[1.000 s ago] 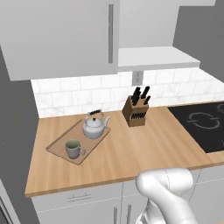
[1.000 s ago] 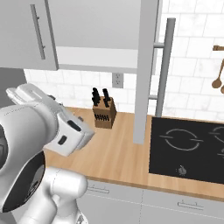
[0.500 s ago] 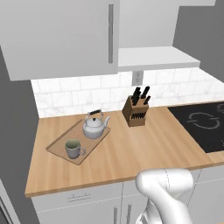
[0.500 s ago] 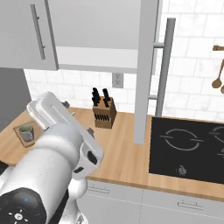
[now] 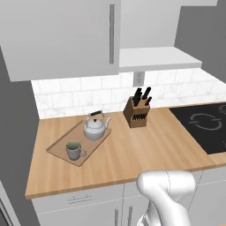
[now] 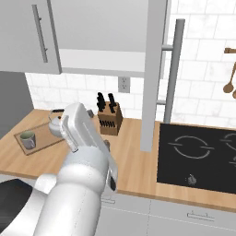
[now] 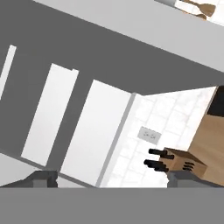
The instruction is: Pick the kettle from the counter and place it on the tray. Then pick the mug from the cabinet and place it on the tray. Then close the cabinet doors.
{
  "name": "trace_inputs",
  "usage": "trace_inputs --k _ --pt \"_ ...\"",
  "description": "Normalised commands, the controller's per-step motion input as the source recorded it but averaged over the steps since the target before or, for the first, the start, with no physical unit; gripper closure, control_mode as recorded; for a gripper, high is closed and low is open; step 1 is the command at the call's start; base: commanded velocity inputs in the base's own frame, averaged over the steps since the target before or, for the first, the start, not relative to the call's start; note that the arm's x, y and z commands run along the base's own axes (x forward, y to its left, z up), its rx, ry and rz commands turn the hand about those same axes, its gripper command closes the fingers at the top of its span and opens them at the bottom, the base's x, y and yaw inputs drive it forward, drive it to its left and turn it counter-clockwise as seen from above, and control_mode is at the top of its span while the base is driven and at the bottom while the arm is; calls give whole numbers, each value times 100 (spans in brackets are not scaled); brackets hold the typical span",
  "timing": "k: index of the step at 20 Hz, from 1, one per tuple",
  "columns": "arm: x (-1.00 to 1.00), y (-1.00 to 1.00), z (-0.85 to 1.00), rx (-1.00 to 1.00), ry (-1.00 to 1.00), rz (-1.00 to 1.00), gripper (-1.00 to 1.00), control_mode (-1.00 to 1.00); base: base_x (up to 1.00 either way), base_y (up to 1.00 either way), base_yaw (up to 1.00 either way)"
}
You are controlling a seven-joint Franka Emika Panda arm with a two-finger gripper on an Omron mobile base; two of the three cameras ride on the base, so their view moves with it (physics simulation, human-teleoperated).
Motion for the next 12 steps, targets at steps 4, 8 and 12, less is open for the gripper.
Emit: trace_inputs --k 4,8,12 --pt "-14 -20 0 6 0 0 -100 -100 0 0 0" --pt "-19 -19 0 5 -4 0 -100 -100 0 0 0" --pt "-9 -18 0 5 -1 0 -100 -100 0 0 0"
